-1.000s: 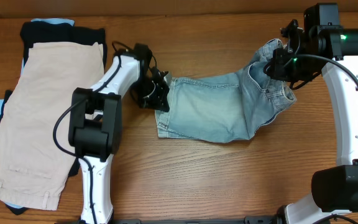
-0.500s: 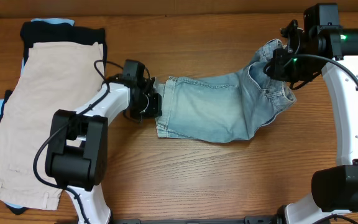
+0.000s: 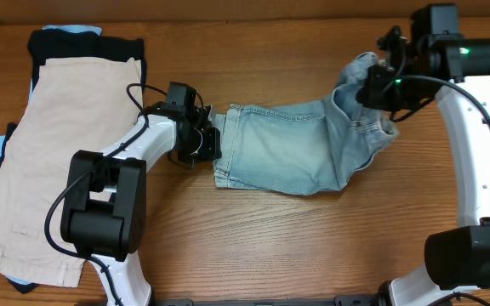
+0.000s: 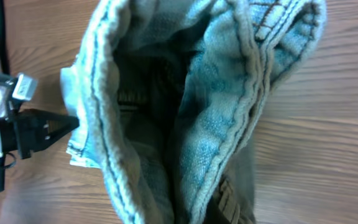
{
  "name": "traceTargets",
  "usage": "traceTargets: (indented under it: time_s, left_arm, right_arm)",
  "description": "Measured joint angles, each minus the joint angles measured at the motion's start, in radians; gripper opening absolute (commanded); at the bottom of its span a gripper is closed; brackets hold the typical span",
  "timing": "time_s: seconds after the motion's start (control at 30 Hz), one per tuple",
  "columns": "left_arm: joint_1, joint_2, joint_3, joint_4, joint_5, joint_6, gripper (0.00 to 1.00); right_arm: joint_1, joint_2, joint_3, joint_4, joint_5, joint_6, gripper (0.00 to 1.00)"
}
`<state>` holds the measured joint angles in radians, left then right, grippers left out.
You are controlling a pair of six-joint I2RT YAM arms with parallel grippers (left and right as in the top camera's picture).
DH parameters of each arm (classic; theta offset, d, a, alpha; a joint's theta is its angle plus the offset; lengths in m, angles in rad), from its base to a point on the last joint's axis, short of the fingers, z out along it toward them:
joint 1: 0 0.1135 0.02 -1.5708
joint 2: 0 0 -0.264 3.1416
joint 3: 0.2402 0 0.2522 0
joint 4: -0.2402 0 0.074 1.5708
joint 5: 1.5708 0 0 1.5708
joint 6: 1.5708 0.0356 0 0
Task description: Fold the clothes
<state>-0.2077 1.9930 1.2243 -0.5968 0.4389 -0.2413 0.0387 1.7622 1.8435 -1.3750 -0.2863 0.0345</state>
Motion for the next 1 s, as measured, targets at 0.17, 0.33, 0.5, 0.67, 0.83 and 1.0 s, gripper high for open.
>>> traceTargets:
  time_s: [0.17, 0.33, 0.5, 0.67, 0.83, 1.0]
  left_arm:
    - [0.0, -0.001, -0.001, 0.001, 0.001, 0.0, 0.04]
    - [0.0, -0.001, -0.001, 0.001, 0.001, 0.0, 0.04]
    - [0.0, -0.001, -0.001, 0.0, 0.001, 0.0, 0.04]
    - [0.0, -0.001, -0.001, 0.0, 0.0, 0.0, 0.04]
    - [0.0, -0.001, -0.001, -0.001, 0.0, 0.0, 0.04]
    - [0.005, -0.001, -0.001, -0.005, 0.001, 0.0, 0.04]
  right_arm:
    - [0.153, 0.045, -0.018, 0.092, -0.001, 0.066, 0.04]
    - [0.295, 0.09, -0.102, 0.23, 0.006, 0.181, 0.04]
    - [0.421, 0.13, -0.187, 0.401, 0.018, 0.293, 0.04]
    - [0.546, 0.172, -0.211, 0.52, 0.047, 0.409, 0.39]
    - [0.613, 0.204, -0.212, 0.582, 0.062, 0.463, 0.78]
    - [0.596, 0.204, -0.211, 0.545, 0.065, 0.485, 0.8]
